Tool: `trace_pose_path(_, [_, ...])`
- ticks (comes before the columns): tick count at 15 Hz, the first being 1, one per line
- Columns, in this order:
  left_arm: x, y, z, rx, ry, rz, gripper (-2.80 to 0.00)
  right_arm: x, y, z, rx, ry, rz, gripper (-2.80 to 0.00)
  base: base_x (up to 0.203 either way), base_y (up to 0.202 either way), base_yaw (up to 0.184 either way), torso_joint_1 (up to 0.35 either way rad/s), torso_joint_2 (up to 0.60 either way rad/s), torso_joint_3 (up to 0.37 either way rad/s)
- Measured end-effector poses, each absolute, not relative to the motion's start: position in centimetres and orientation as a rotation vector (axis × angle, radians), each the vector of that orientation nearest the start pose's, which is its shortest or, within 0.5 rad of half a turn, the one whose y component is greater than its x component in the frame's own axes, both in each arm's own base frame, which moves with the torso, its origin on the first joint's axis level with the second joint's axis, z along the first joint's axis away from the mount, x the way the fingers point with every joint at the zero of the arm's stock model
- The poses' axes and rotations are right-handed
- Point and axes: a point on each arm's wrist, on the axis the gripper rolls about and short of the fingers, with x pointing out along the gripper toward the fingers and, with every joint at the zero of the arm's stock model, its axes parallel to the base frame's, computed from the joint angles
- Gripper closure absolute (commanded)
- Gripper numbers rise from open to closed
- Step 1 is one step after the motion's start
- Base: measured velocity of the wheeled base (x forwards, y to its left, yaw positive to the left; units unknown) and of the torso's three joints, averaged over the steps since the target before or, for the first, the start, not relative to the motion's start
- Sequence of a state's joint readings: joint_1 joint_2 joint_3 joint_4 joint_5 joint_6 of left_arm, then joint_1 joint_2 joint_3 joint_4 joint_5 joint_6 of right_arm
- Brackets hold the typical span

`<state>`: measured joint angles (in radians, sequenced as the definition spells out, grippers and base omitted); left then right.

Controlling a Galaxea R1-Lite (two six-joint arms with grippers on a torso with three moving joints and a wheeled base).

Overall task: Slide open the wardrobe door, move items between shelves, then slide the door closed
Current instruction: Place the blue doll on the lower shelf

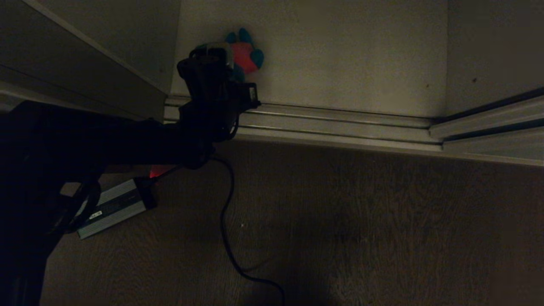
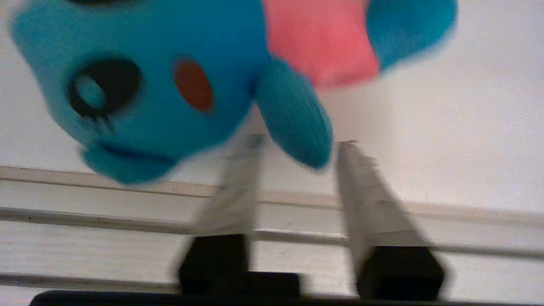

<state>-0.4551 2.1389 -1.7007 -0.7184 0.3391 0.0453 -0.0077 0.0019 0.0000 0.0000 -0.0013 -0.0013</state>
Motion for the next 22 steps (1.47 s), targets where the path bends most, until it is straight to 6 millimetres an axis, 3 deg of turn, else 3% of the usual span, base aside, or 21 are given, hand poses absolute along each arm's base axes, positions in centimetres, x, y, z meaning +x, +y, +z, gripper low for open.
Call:
trace_pose_path(5, [40.3,-18.8,30.0,-0.131,-0.270,-0.119,-2.80,-2.3,0.0,7.6,-0.001,0.002,-0.009,0.00,0.000,0.000,0.000,0.000,0.00,0.000])
trace_pose_path(11, [37.2,-17.6,34.4,-0.136,-0.242,-0.181,-2.80,-2.3,0.0,7.6,-0.001,0.002,-0.009,0.00,0.000,0.000,0.000,0.000,0.00,0.000])
trace_pose_path(14, [36.1,-17.2,35.1,-0.133,-0.231,-0.193,-2.80,-2.3,0.0,7.6,-0.001,0.002,-0.009,0.00,0.000,0.000,0.000,0.000,0.00,0.000])
trace_pose_path(16, [35.0,-17.0,35.6,-0.127,-0.216,-0.201,0.00,-2.3,0.0,7.6,-0.001,0.002,-0.009,0.00,0.000,0.000,0.000,0.000,0.00,0.000])
trace_pose_path(19, [32.3,-16.1,36.4,-0.088,-0.132,-0.236,0.00,-2.3,0.0,7.6,-0.001,0.002,-0.009,0.00,0.000,0.000,0.000,0.000,0.00,0.000])
trace_pose_path(22, [28.4,-14.8,36.9,-0.045,-0.032,-0.278,0.00,-2.3,0.0,7.6,-0.001,0.002,-0.009,0.00,0.000,0.000,0.000,0.000,0.00,0.000])
